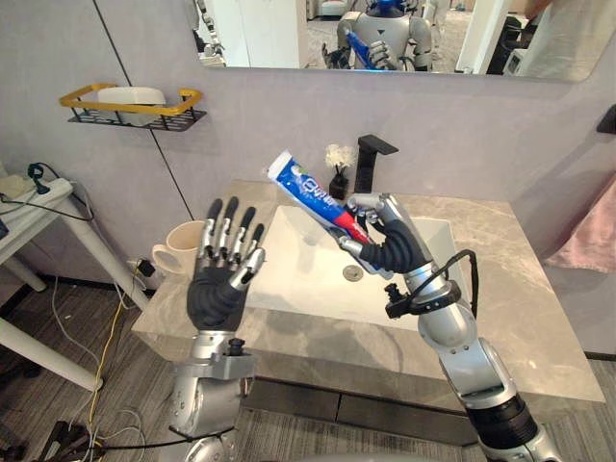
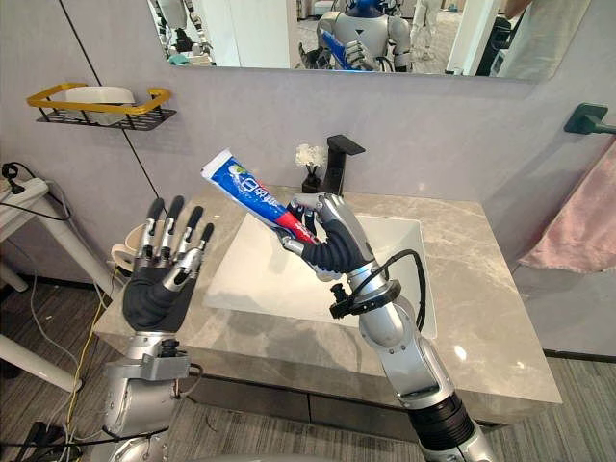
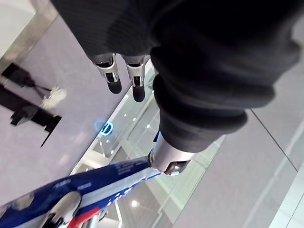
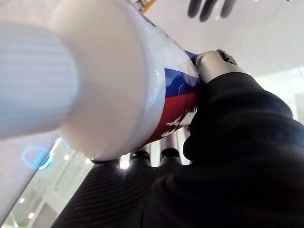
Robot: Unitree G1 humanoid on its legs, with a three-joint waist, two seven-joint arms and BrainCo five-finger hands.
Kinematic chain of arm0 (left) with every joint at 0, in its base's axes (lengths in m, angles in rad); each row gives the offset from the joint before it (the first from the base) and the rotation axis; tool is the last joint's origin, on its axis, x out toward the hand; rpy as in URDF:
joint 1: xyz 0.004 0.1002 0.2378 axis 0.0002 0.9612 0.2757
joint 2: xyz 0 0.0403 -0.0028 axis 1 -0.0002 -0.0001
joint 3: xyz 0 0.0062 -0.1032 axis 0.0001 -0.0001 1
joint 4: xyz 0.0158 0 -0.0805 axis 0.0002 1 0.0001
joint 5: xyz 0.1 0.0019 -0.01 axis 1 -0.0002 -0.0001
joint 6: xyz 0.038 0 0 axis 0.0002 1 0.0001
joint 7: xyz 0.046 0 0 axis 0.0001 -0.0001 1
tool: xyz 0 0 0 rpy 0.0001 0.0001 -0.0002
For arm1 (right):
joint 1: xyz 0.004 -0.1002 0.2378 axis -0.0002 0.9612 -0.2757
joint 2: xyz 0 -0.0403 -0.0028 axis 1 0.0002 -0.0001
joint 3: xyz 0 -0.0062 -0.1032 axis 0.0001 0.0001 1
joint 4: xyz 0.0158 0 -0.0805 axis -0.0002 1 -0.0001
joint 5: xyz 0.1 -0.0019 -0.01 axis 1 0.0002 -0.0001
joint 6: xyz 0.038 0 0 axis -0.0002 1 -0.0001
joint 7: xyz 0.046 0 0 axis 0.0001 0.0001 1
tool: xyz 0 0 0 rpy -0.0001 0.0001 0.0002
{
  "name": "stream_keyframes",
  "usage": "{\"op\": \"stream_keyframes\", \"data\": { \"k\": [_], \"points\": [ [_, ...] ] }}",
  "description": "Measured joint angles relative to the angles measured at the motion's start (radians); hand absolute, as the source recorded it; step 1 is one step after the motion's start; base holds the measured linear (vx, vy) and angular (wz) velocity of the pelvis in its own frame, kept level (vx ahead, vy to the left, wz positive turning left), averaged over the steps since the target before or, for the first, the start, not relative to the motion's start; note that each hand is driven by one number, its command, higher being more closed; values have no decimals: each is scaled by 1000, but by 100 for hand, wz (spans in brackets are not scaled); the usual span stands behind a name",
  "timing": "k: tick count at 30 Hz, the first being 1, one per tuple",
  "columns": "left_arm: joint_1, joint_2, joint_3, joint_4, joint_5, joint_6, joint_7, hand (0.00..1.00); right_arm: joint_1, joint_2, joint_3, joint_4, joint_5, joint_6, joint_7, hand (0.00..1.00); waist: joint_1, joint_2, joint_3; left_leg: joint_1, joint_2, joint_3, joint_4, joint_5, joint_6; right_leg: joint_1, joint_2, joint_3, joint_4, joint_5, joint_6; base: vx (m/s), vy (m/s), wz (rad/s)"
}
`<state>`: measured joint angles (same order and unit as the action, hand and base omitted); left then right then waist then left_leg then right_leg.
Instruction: Organize washtable
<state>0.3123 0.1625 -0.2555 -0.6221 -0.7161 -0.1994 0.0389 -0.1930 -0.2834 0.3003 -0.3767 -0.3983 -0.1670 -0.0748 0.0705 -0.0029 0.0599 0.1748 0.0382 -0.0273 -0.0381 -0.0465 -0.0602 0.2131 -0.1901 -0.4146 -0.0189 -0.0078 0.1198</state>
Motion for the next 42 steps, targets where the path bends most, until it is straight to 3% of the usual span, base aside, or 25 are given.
{"op": "stream_keyframes", "data": {
  "k": [8,30,31,42],
  "points": [
    [-109,53,-92,12,-47,-2,-19,0,-39,-41,72,31,1,-25,-13,100,-3,-3,-2,16,0,6,-17,5,1,3,0,7,0,0,0,-6,5,-2],
    [-179,119,-135,103,-98,-16,-11,0,-82,-165,271,90,-36,-64,-10,100,-2,-19,-7,30,0,18,-28,5,1,5,0,17,-2,0,0,-4,1,-1],
    [-179,120,-135,107,-100,-14,-16,100,-82,-177,277,90,-37,-65,-11,100,-2,-20,-7,31,1,19,-28,5,1,5,0,19,-2,0,0,-26,3,-4],
    [-176,134,-144,146,-106,-2,-37,100,-83,-207,287,104,-84,-83,-10,100,-3,-20,-6,32,1,32,-31,5,1,-2,0,30,-2,2,2,-11,1,-3]
  ]
}}
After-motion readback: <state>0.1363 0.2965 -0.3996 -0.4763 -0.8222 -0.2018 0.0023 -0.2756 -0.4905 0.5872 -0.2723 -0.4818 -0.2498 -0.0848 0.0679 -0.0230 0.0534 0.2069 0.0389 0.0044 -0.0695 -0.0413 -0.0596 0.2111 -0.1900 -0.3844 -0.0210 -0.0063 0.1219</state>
